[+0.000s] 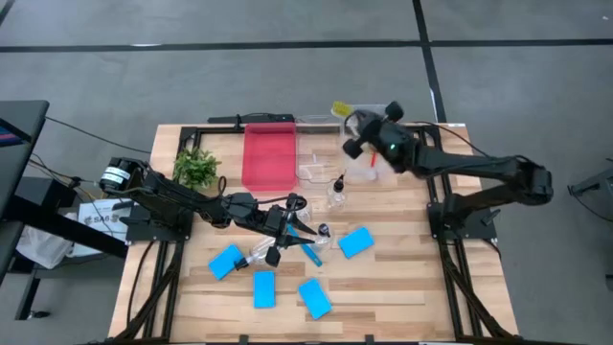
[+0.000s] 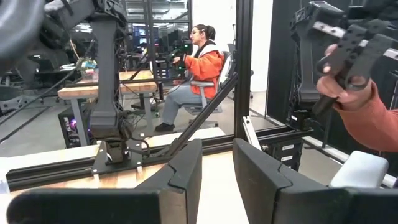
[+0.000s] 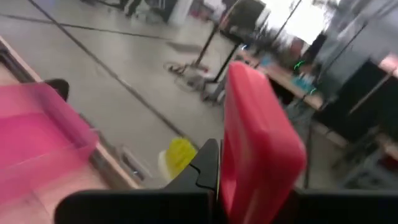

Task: Pick & Place Kitchen Sink Supplies
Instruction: Put the orange kitchen brush into the white bin, then put the blue kitchen brush into the white bin

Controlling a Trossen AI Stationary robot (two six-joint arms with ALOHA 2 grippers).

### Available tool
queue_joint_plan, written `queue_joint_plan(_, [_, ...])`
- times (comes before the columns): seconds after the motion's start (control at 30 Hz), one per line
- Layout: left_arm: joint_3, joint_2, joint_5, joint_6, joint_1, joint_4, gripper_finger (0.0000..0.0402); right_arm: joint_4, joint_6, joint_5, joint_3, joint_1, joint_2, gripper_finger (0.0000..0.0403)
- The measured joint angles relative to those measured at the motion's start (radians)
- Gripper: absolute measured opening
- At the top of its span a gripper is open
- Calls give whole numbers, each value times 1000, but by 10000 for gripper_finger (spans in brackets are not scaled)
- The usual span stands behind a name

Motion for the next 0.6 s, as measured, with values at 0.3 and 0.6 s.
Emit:
queue_joint_plan(0.3, [0, 0, 0, 18, 0, -6, 92, -233, 224, -197, 0, -142, -30, 36])
queue_joint_plan(0.6, [0, 0, 0, 18, 0, -7, 92, -232, 220, -184, 0, -150, -3, 122])
